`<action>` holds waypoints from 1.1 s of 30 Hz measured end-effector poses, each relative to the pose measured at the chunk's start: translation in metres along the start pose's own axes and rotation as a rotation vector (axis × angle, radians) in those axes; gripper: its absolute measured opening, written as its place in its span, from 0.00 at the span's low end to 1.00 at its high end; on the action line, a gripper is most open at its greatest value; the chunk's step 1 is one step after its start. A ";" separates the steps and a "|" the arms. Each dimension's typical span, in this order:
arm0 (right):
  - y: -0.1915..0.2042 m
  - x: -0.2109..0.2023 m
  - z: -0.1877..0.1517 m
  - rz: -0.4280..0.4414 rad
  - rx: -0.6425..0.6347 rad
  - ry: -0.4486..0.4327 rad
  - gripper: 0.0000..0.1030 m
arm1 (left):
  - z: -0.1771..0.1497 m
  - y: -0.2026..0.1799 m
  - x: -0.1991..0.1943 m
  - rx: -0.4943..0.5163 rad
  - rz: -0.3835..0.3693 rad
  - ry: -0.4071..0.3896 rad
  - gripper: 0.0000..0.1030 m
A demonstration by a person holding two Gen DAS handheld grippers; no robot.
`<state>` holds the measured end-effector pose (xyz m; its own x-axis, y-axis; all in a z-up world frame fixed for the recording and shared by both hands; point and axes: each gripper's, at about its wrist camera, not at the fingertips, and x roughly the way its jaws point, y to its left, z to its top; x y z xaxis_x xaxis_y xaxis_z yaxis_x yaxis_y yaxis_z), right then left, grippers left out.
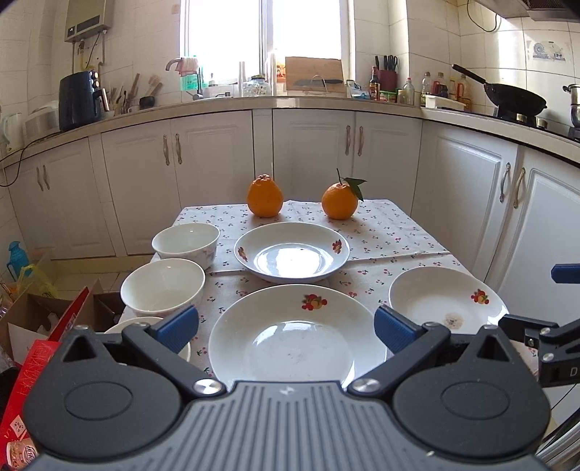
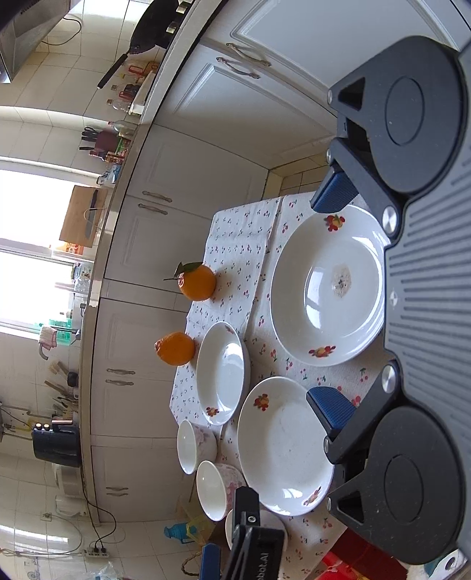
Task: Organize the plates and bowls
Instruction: 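Move the left tool toward the rim of the stained white plate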
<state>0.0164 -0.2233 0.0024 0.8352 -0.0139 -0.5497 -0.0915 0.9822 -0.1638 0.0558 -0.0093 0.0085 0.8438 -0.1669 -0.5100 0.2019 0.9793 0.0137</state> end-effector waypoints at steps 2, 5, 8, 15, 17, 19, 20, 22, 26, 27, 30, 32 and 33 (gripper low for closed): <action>-0.008 0.006 -0.004 -0.001 0.013 0.014 1.00 | 0.001 0.000 0.006 0.000 -0.024 0.010 0.99; -0.018 0.018 -0.013 0.015 0.038 0.044 1.00 | 0.001 -0.003 0.015 0.010 -0.042 0.019 0.99; -0.025 0.032 -0.024 0.039 0.061 0.086 1.00 | 0.000 -0.006 0.027 0.011 -0.049 0.043 0.99; -0.034 0.067 -0.050 0.093 0.084 0.185 1.00 | -0.002 -0.008 0.051 0.009 -0.134 0.089 0.99; -0.036 0.076 -0.056 0.103 0.092 0.209 1.00 | -0.002 -0.011 0.058 0.018 -0.147 0.109 0.99; -0.038 0.083 -0.060 0.111 0.093 0.223 1.00 | -0.001 -0.013 0.064 0.028 -0.150 0.128 0.99; -0.039 0.086 -0.061 0.113 0.091 0.231 1.00 | 0.000 -0.014 0.067 0.035 -0.153 0.135 0.99; -0.041 0.092 -0.063 0.119 0.088 0.241 1.00 | 0.001 -0.016 0.072 0.044 -0.162 0.143 0.99; -0.045 0.098 -0.066 0.159 0.078 0.249 1.00 | 0.006 -0.022 0.081 0.063 -0.178 0.160 0.99; -0.046 0.098 -0.067 0.176 0.079 0.252 1.00 | 0.007 -0.025 0.083 0.077 -0.176 0.164 0.99; -0.050 0.099 -0.069 0.206 0.064 0.237 1.00 | 0.010 -0.033 0.090 0.105 -0.185 0.178 0.99; -0.053 0.100 -0.069 0.218 0.056 0.233 1.00 | 0.012 -0.039 0.095 0.119 -0.198 0.189 0.99; -0.055 0.100 -0.069 0.226 0.048 0.232 1.00 | 0.014 -0.043 0.098 0.129 -0.205 0.192 0.99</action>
<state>0.0677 -0.2917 -0.1002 0.6499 0.1690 -0.7410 -0.2302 0.9729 0.0200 0.1365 -0.0697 -0.0299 0.6720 -0.3232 -0.6663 0.4304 0.9026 -0.0037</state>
